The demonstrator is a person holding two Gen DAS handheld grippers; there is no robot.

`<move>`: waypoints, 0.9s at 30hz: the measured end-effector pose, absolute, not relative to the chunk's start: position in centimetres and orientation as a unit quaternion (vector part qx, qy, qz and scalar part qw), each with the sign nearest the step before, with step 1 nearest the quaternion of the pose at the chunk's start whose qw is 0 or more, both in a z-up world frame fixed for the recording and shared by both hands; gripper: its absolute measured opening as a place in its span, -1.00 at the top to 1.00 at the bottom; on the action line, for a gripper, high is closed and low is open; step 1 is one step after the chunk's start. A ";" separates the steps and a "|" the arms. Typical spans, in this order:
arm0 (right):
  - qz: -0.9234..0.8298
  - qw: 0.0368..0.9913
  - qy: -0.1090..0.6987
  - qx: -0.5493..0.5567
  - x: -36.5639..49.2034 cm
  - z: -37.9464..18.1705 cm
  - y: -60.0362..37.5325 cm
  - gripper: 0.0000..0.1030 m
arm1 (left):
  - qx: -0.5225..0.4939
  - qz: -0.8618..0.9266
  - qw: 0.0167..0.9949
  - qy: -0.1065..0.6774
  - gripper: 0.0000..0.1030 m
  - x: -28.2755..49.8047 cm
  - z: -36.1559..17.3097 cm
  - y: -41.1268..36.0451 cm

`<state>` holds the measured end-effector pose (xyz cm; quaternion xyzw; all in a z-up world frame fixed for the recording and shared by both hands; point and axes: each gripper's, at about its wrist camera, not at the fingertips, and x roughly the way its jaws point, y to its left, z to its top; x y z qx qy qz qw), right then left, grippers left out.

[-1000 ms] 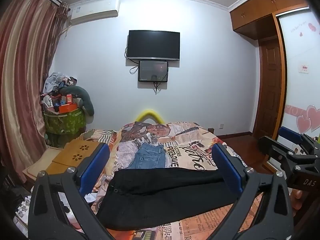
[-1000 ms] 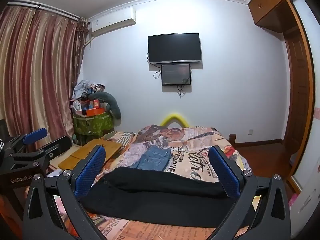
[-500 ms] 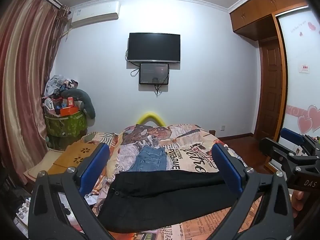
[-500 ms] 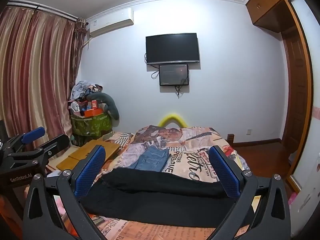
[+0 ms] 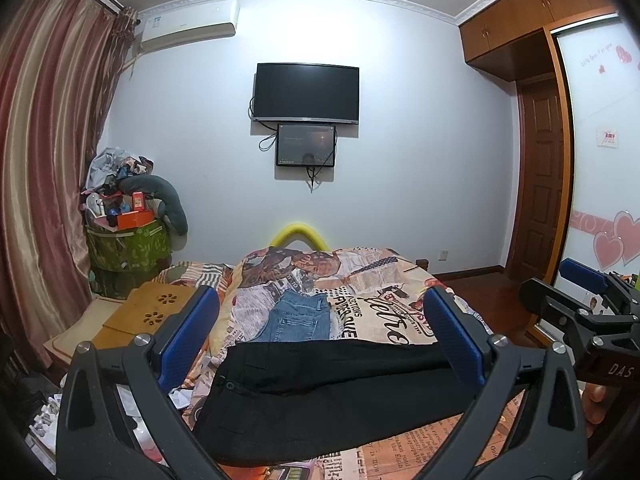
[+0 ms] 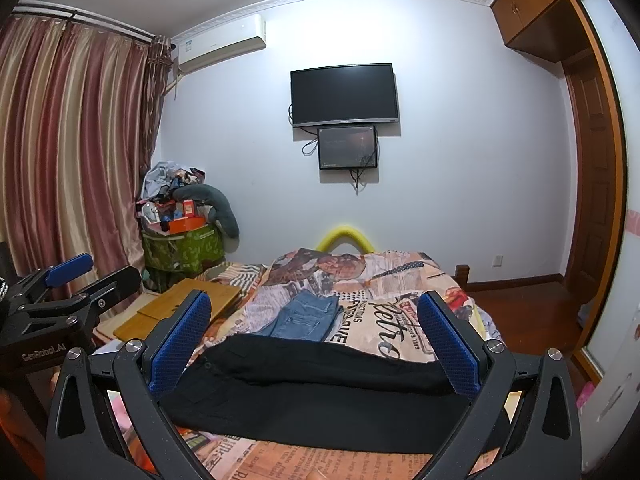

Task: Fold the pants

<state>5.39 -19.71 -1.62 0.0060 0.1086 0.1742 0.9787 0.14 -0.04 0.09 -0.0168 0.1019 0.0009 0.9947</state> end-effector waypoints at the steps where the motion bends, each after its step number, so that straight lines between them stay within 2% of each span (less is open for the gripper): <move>1: 0.175 0.979 0.109 0.006 5.4 -1.6 -19.7 -0.99 | -0.016 0.001 0.995 0.101 -1.00 0.1 0.1 0.0; 27: 0.173 0.979 0.108 0.008 5.3 -1.7 -19.7 -0.99 | -0.010 -0.002 0.995 0.098 -1.00 0.3 0.4 -0.3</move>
